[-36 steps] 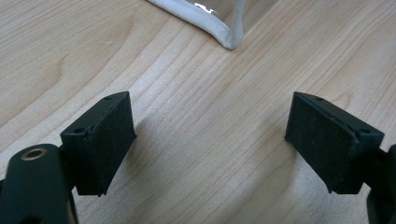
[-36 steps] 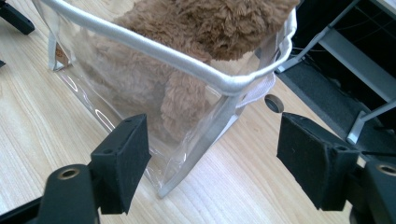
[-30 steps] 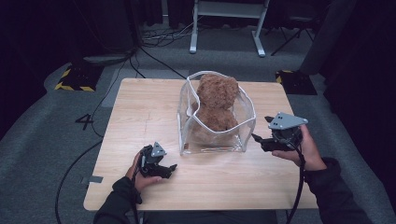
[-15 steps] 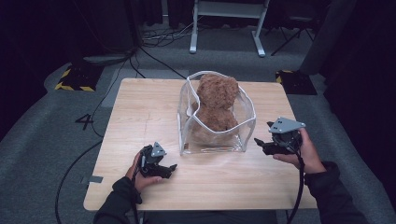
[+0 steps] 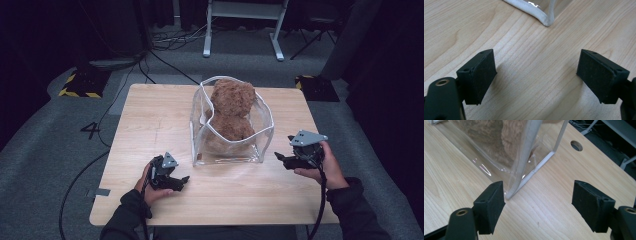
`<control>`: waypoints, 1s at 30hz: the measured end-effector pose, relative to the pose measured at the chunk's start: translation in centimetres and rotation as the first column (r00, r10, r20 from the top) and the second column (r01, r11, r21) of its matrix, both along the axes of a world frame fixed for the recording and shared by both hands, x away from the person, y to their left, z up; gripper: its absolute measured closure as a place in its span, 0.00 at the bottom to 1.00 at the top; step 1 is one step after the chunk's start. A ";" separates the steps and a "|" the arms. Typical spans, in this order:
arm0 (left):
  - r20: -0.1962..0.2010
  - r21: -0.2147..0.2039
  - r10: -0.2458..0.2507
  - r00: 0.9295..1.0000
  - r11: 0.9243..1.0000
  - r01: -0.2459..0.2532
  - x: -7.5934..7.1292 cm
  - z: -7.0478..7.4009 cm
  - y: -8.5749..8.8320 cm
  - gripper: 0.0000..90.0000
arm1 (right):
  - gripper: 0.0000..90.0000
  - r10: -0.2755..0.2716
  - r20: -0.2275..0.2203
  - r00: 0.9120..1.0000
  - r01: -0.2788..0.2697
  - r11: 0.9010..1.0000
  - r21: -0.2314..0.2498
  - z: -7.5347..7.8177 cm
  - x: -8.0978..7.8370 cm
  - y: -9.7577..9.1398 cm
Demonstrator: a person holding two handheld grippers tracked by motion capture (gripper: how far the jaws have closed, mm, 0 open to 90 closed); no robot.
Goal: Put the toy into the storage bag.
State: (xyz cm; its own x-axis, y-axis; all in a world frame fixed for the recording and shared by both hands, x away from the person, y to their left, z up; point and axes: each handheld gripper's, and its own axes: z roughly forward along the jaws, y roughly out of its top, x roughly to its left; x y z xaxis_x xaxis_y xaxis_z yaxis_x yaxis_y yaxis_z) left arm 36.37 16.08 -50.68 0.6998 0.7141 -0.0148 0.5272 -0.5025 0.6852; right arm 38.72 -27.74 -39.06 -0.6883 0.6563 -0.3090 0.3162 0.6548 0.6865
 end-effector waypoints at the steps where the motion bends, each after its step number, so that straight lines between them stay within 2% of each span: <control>1: -0.002 0.002 0.000 1.000 1.000 0.000 0.0 0.0 0.0 0.17 | 0.29 -0.002 -0.003 1.000 0.002 1.000 -0.001 -0.2 0.0 -0.1; 12: 0.000 0.002 -0.002 1.000 1.000 0.002 0.0 0.0 0.0 0.17 | 0.30 -0.024 -0.028 0.999 0.024 1.000 0.001 -1.8 -0.3 -1.6; 19: -0.002 0.002 0.000 1.000 1.000 0.000 0.0 0.0 0.0 0.17 | 0.30 -0.031 -0.044 0.999 0.032 0.999 0.021 -2.8 -0.7 -2.6; 30: 0.000 0.000 -0.001 1.000 1.000 0.001 0.0 0.0 0.0 0.17 | 0.30 -0.060 -0.067 0.996 0.060 0.998 0.004 -4.6 -0.9 -3.8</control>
